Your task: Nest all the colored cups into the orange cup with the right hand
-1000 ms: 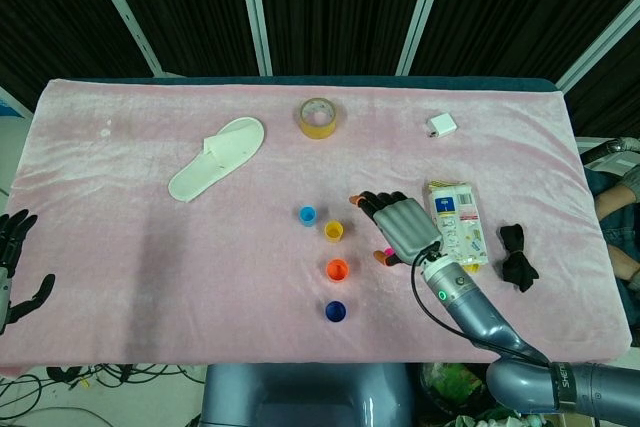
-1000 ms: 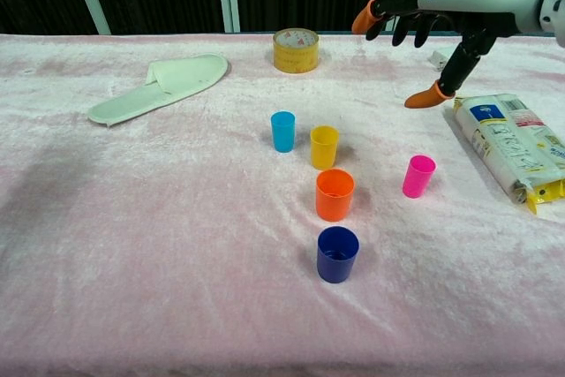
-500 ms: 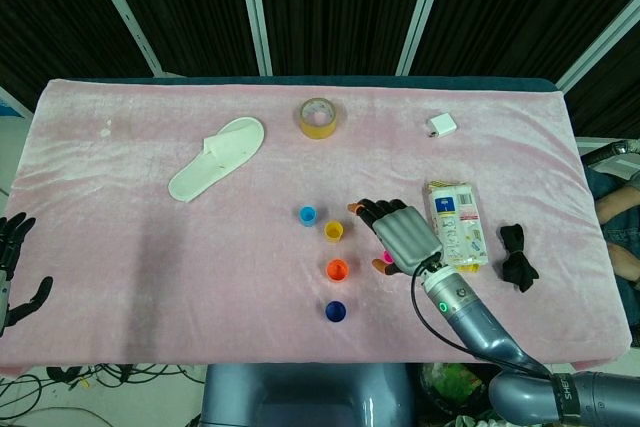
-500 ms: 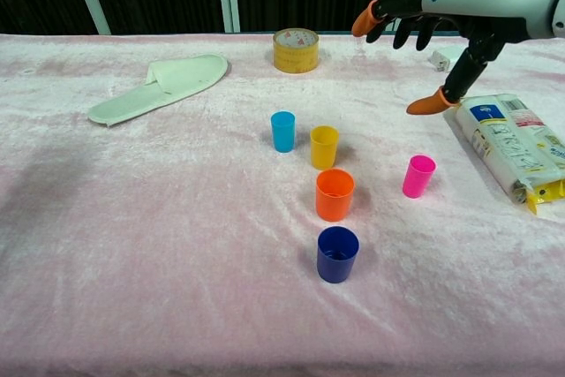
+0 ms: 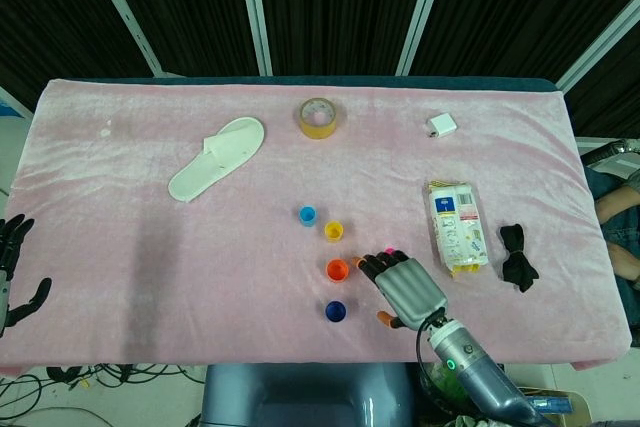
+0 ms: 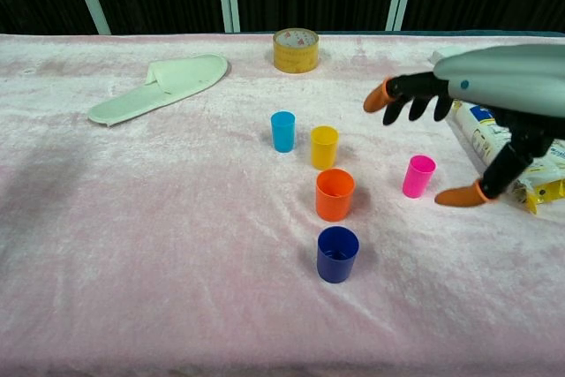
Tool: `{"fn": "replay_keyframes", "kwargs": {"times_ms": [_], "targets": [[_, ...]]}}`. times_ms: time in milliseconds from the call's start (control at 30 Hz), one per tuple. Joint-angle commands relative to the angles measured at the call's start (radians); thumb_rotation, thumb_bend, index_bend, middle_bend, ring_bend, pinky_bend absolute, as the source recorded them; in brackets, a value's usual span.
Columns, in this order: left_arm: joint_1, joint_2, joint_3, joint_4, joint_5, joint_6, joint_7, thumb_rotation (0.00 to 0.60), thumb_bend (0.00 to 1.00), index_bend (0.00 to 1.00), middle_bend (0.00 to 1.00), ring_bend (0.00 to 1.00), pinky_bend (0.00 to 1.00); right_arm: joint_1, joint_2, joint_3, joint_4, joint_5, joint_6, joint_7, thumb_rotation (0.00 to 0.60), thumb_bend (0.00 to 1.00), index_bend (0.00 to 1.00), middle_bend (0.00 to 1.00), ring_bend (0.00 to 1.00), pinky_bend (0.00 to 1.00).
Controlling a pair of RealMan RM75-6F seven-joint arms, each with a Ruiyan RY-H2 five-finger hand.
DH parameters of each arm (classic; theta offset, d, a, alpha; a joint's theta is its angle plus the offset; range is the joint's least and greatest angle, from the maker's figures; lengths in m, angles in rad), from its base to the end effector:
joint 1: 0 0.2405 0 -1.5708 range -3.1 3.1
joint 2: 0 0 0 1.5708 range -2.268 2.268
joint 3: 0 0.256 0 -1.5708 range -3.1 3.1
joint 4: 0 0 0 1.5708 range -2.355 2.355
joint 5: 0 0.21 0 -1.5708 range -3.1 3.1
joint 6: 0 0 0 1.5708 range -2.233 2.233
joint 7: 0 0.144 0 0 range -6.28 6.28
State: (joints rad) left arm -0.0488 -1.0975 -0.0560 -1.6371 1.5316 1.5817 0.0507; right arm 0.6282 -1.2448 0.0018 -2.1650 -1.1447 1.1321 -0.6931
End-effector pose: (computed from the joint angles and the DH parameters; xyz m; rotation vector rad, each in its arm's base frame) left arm -0.3038 0.1703 0.1755 -1.3477 -0.8002 -0.9240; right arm -0.1100 -0.2272 0.0469 2.0466 -0.8966 0.8703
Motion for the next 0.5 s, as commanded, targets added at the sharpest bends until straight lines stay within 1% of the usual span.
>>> {"fn": "replay_keyframes", "kwargs": {"times_ms": [33,133,200,333,500], "targets": [[0.0,0.0,-0.003,0.0,-0.002,0.002,0.0,0.6,0.34,0.05,0.05,0.0,0.0,-0.04,-0.069,-0.054,0.024,-0.064,0.041,-0.047,0.6,0.15,0.16,0.22,0.2,0.24],[-0.001,-0.001,-0.004,0.001,-0.007,-0.001,0.001,0.6,0.34,0.05,0.05,0.0,0.0,-0.061,-0.131,-0.077,0.053,-0.086,0.053,-0.059,0.6,0.15,0.17,0.23,0.2,0.24],[-0.002,-0.001,-0.003,0.002,-0.008,-0.005,0.003,0.6,0.34,0.05,0.05,0.0,0.0,-0.069,-0.167,-0.083,0.077,-0.091,0.053,-0.059,0.6,0.15,0.17,0.24,0.2,0.24],[-0.002,-0.001,-0.003,0.003,-0.009,-0.006,0.008,0.6,0.34,0.05,0.05,0.0,0.0,-0.075,-0.234,-0.075,0.142,-0.091,0.052,-0.068,0.6,0.15,0.17,0.24,0.2,0.24],[-0.001,-0.001,-0.006,0.004,-0.015,-0.006,0.011,0.6,0.34,0.05,0.05,0.0,0.0,-0.078,-0.29,-0.067,0.201,-0.089,0.041,-0.061,0.6,0.17,0.19,0.26,0.2,0.24]]}}
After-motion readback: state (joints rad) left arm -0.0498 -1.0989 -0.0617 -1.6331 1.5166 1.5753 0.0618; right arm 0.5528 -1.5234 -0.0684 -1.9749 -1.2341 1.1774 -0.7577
